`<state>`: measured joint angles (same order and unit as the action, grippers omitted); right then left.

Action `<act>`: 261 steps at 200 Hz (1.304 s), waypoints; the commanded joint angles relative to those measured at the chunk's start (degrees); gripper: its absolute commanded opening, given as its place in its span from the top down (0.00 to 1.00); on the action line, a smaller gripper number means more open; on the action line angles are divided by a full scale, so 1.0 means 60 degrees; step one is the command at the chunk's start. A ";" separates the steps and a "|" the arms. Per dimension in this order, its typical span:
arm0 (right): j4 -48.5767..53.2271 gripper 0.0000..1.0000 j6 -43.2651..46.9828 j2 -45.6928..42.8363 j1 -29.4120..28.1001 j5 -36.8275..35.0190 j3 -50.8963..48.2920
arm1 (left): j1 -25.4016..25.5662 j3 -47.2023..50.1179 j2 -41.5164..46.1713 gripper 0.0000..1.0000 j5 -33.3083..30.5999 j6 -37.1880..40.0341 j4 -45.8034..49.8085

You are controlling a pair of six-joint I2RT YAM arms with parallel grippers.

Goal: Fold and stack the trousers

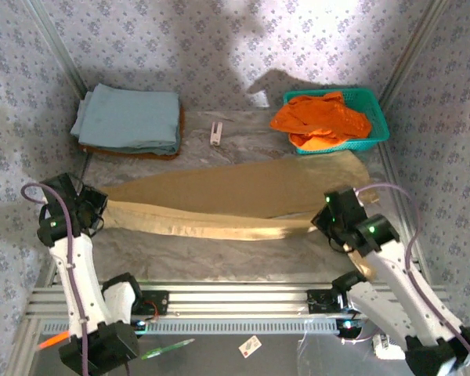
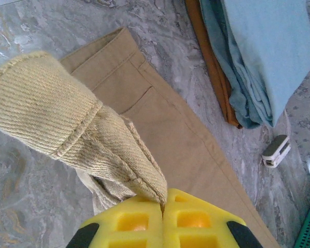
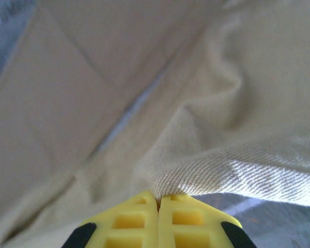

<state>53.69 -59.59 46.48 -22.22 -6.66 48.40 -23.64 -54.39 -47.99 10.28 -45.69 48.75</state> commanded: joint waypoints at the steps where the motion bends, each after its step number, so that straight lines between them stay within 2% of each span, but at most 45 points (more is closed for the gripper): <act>1: -0.0749 1.00 0.1153 0.0654 0.0943 -0.0178 0.1007 | -0.0098 -0.0473 -0.0347 1.00 0.0009 -0.0100 -0.1019; 35: -0.1382 1.00 0.2202 0.1832 0.2393 0.0443 0.1738 | -0.0103 -0.0862 -0.1202 1.00 -0.0030 -0.0257 -0.1517; 58: -0.1770 1.00 0.2747 0.2789 0.2777 0.0793 0.2327 | -0.0101 -0.0992 -0.1795 1.00 0.0029 -0.0487 -0.2073; 149: -0.2156 1.00 0.3852 0.5842 0.3258 0.0867 0.3873 | -0.0061 -0.1587 -0.3882 1.00 -0.0066 -0.0447 -0.3017; 197: -0.2284 1.00 0.4368 0.7236 0.3315 0.1009 0.4564 | 0.0268 -0.1870 -0.4999 1.00 -0.0286 -0.0218 -0.3316; 261: -0.2180 1.00 0.4684 0.8864 0.3375 0.0803 0.5592 | 0.0921 -0.3324 -0.6942 1.00 -0.0793 0.0145 -0.3095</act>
<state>40.05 -33.74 97.21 -4.36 5.37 79.00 -17.74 -70.08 -86.41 12.62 -46.50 33.95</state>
